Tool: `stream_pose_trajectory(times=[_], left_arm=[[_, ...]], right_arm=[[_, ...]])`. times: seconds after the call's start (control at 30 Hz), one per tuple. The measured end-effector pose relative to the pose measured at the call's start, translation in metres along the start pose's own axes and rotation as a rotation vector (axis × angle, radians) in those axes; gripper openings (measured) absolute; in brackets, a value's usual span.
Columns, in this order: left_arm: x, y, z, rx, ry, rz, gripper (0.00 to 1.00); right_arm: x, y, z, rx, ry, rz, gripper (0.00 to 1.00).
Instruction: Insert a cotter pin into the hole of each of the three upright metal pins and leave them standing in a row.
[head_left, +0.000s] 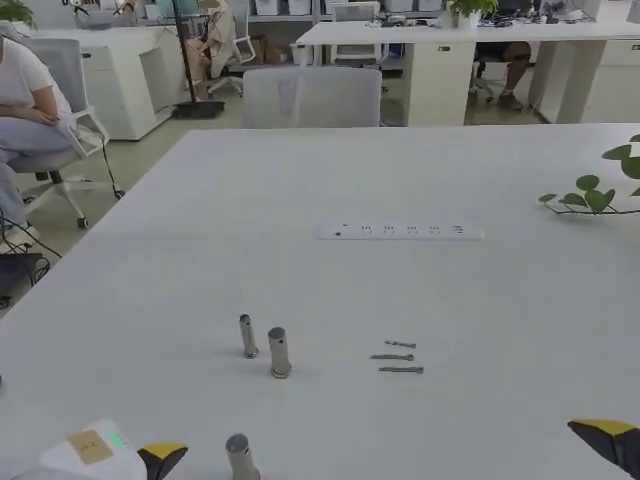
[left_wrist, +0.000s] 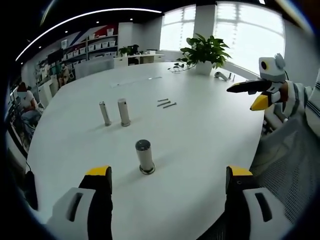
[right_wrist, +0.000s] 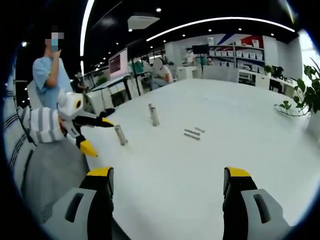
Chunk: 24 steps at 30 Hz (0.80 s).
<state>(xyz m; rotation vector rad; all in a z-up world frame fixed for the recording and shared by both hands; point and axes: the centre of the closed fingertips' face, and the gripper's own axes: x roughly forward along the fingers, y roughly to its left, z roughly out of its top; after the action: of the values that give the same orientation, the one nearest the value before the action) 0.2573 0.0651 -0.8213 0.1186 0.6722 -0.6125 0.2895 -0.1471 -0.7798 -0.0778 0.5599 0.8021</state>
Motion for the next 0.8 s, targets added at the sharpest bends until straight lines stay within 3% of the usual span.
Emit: stream_pose_trajectory(times=[0.3, 0.47, 0.6, 0.8], left_arm=[[-0.002, -0.005, -0.005, -0.004, 0.012, -0.03, 0.99], [-0.002, -0.006, -0.007, -0.008, 0.018, -0.032, 0.99], [-0.002, -0.005, -0.007, -0.013, 0.016, -0.031, 0.99], [-0.004, -0.004, -0.008, -0.022, 0.02, -0.031, 0.99]], right_arm=[[0.007, -0.003, 0.01, -0.031, -0.002, 0.016, 0.92], [0.015, -0.012, 0.026, -0.063, -0.011, 0.023, 0.92], [0.021, -0.014, 0.043, -0.053, -0.05, 0.045, 0.91], [0.034, -0.019, 0.056, -0.091, -0.049, 0.058, 0.9]])
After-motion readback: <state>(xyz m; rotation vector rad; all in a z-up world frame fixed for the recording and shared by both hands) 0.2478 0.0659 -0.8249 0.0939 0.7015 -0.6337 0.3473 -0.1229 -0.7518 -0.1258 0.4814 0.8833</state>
